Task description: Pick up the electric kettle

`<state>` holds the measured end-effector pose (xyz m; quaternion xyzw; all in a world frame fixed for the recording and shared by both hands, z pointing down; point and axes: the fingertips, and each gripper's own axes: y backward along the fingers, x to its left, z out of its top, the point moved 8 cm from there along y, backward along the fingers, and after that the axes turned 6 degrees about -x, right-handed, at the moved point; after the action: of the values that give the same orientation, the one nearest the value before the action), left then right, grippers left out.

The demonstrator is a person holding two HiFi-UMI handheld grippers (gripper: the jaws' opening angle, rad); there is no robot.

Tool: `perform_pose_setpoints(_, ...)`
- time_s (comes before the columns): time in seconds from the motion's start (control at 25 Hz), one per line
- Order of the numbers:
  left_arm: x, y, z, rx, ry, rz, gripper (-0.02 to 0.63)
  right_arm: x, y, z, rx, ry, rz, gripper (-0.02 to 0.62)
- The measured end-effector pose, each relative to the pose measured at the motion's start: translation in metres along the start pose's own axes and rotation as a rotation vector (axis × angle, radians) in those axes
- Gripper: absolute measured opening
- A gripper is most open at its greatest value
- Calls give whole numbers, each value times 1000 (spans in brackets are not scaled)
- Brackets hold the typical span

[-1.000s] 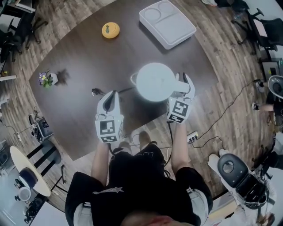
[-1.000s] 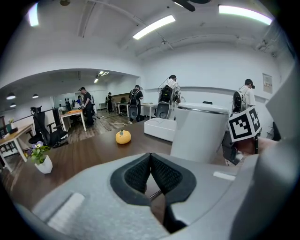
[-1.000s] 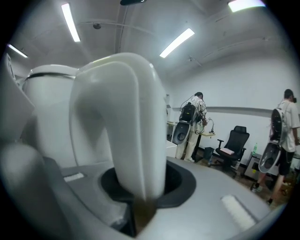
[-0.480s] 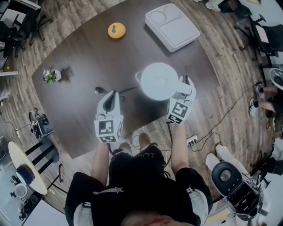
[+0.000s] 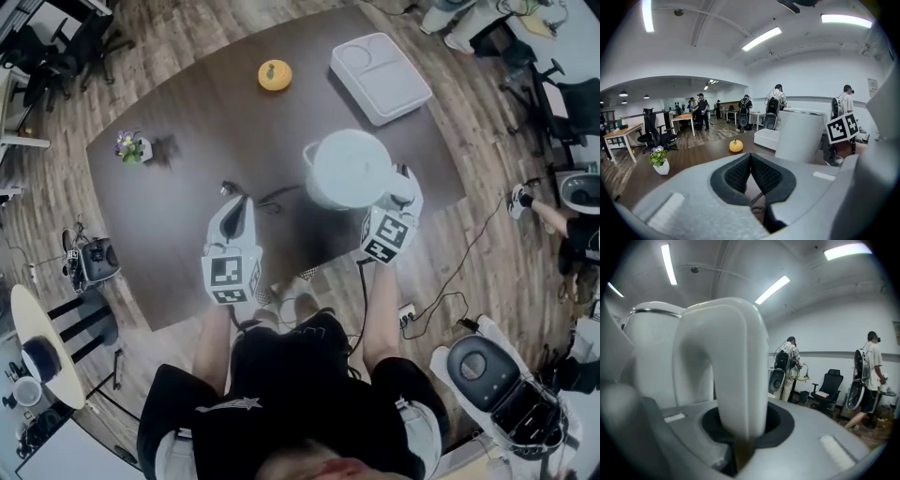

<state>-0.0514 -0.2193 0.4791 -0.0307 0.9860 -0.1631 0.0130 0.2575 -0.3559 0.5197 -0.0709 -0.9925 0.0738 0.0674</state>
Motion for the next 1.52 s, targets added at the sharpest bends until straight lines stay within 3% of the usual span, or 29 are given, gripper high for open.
perform_pose_setpoints(0.6, 66, 94, 49, -186, -12, 114, 11, 72, 59, 106, -106, 36, 128, 55)
perform_pose_setpoints(1.52, 171, 254, 23, -240, -29, 296, 10, 228, 175, 139, -163, 41, 375, 57)
